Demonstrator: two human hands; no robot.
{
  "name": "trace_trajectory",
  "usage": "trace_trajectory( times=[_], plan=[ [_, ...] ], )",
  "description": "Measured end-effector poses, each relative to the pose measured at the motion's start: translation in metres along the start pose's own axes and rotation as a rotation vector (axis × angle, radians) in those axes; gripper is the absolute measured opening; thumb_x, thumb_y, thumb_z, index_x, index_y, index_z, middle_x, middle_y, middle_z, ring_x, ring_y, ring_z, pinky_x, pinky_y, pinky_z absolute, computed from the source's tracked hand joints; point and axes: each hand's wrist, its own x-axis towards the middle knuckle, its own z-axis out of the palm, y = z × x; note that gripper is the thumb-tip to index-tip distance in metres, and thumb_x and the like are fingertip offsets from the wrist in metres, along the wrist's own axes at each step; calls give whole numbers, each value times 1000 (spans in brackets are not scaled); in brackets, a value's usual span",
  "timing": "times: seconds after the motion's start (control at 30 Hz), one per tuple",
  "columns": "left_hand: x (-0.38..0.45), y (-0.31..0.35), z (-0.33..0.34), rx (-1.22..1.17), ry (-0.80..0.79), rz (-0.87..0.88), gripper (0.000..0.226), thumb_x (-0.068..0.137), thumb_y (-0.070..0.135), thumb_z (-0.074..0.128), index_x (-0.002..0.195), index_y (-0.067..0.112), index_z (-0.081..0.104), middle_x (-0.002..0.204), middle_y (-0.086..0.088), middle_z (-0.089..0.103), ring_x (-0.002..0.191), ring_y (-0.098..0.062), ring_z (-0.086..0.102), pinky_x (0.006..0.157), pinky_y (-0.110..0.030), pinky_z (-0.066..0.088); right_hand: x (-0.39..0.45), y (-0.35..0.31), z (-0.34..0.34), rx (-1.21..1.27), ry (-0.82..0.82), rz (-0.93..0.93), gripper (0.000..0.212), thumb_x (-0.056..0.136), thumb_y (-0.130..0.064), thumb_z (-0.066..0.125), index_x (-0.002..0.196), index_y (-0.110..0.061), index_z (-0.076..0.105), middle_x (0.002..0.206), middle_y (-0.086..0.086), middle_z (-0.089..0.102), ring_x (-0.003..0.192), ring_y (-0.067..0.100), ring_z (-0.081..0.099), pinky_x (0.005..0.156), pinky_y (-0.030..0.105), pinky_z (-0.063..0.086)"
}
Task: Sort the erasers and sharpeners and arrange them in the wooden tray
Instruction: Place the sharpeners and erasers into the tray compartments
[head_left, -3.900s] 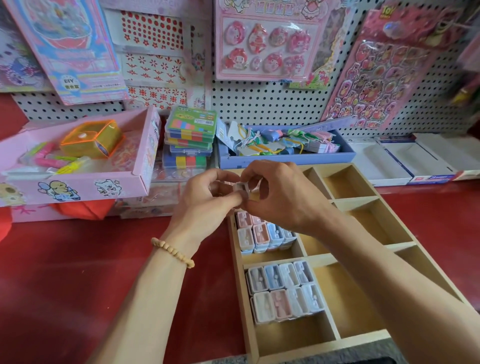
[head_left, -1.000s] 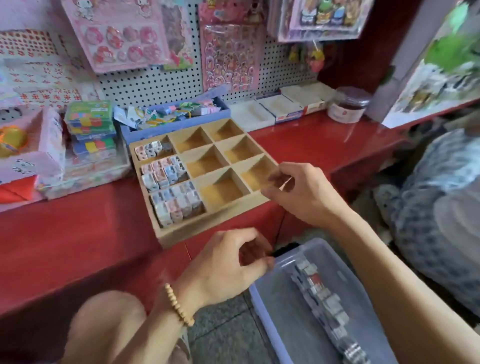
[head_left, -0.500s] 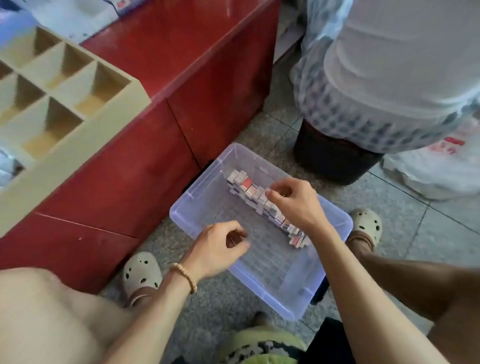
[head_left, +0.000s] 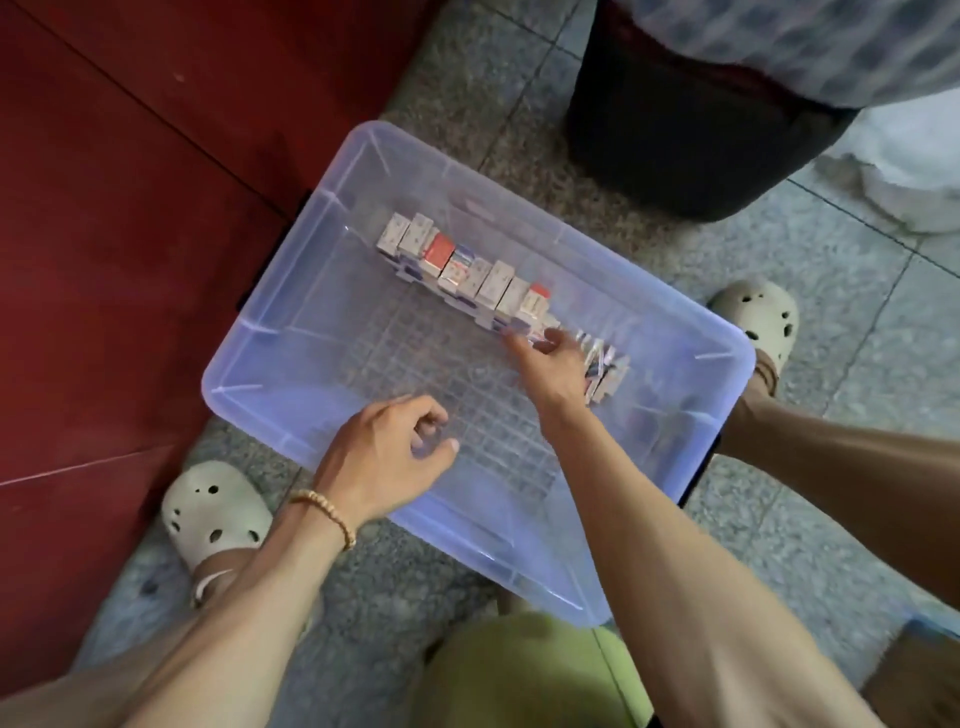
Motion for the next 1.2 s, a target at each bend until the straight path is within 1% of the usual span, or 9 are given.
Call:
trace_trajectory(
  times=[0.1,0.17,0.37,0.6,0.77,0.83,0.93,1.07,1.2],
  plan=[
    [0,0,5,2,40,5,20,82,44,67,94,29,60,82,14,60,77,-7,60,70,-30,51,29,-12,11,62,88,98,85,83,-48,76,145,-4,39,138,14,54,122,28,56,105,40,45],
    [0,2,8,26,66,-9,27,78,53,59,94,31,61,80,17,58,76,-6,60,68,-29,52,43,-16,19,60,108,142,87,83,-49,75,147,-4,38,141,15,52,127,32,52,102,40,45],
    [1,2,12,40,126,-8,38,74,62,47,93,32,62,78,20,55,72,-3,59,64,-32,54,64,-14,23,128,42,185,51,74,-42,85,103,-4,69,96,8,71,75,19,64,55,26,43],
    [2,6,10,37,117,-55,37,73,62,46,92,34,62,80,20,60,74,0,59,65,-29,54,56,-12,23,168,43,111,30,79,-25,83,96,-5,69,79,2,68,59,10,59,43,17,42],
    [2,8,8,43,97,-71,30,75,57,53,92,34,62,80,21,60,75,1,59,67,-29,54,51,-5,16,160,-44,44,50,81,-22,82,116,-17,45,91,-5,62,74,5,61,56,16,46],
    [2,8,7,34,93,-73,32,75,59,51,93,34,62,81,21,60,76,1,59,67,-29,55,48,-6,14,162,-82,21,40,82,-21,81,110,-17,52,90,-5,66,74,7,64,57,18,49],
    [1,7,7,1,104,-75,36,73,62,48,92,34,62,80,20,60,76,0,60,67,-30,55,44,-1,9,251,-123,-1,21,82,-17,80,96,-19,64,90,0,73,83,18,70,73,34,58],
    [-1,8,5,-59,114,-70,35,74,59,51,92,31,64,82,19,61,77,-2,61,67,-27,52,23,0,-4,389,-260,-54,45,72,-21,78,112,-4,66,100,10,75,92,23,72,83,40,56],
    [-5,19,-10,-196,179,-83,25,77,50,61,97,35,62,87,16,64,78,-2,62,67,-20,48,-14,-19,-16,509,-531,-99,28,72,-12,70,99,-11,65,83,2,71,80,17,69,78,37,54]
  ],
)
